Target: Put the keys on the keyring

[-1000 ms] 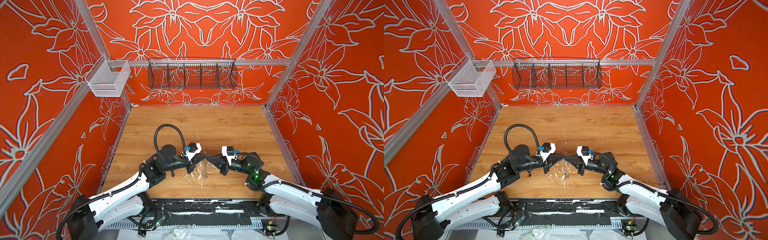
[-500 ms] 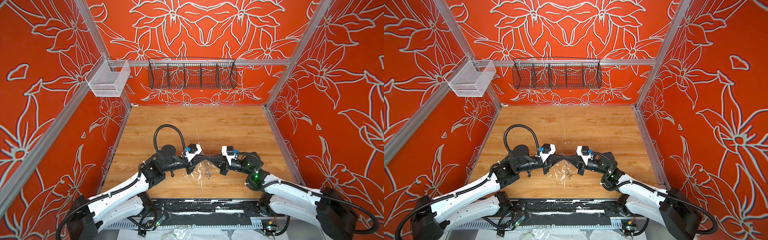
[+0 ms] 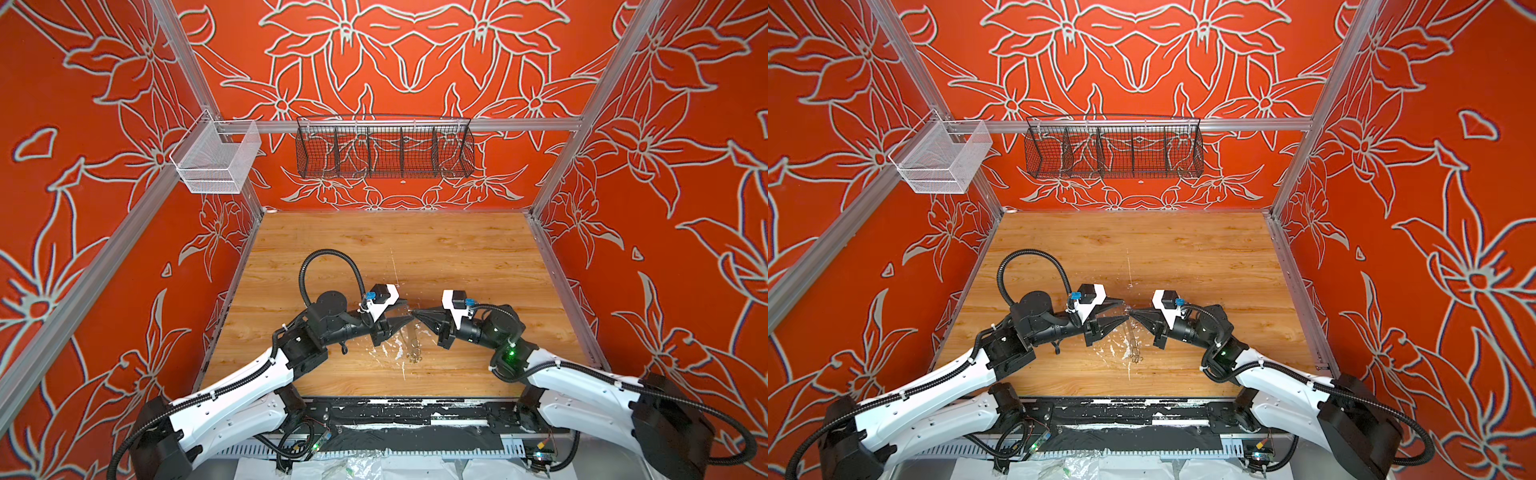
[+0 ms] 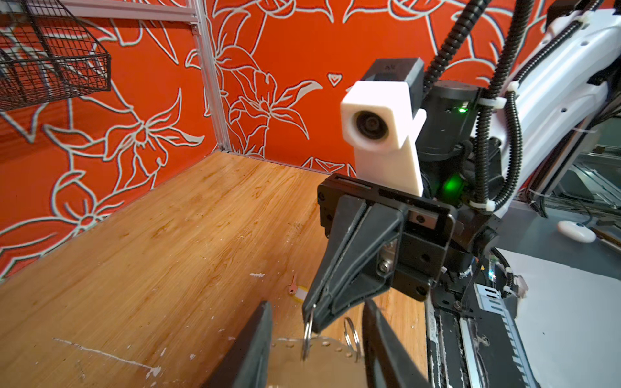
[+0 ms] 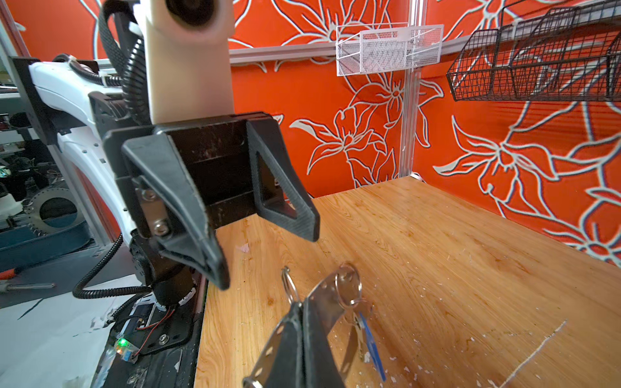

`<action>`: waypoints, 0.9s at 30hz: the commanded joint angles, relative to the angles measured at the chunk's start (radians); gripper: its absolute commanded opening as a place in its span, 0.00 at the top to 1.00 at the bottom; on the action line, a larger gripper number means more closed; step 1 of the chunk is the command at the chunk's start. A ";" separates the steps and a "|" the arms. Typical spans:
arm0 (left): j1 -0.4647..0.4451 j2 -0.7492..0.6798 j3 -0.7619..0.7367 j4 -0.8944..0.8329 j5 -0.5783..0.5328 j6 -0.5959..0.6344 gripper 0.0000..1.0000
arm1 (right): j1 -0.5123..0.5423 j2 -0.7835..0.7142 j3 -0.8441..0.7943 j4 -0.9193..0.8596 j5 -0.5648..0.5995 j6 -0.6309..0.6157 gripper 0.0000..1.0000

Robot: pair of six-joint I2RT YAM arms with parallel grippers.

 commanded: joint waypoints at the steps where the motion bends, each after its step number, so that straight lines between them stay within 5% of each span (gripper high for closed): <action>1: 0.014 -0.026 -0.026 0.036 -0.049 -0.028 0.55 | 0.006 0.008 -0.013 0.066 0.038 0.003 1.00; 9: 0.184 -0.065 -0.084 0.086 0.180 -0.142 0.54 | 0.007 0.024 -0.017 0.095 0.032 0.021 1.00; 27: 0.185 0.046 -0.045 0.080 0.291 -0.057 0.57 | 0.007 0.068 0.010 0.124 -0.022 0.051 1.00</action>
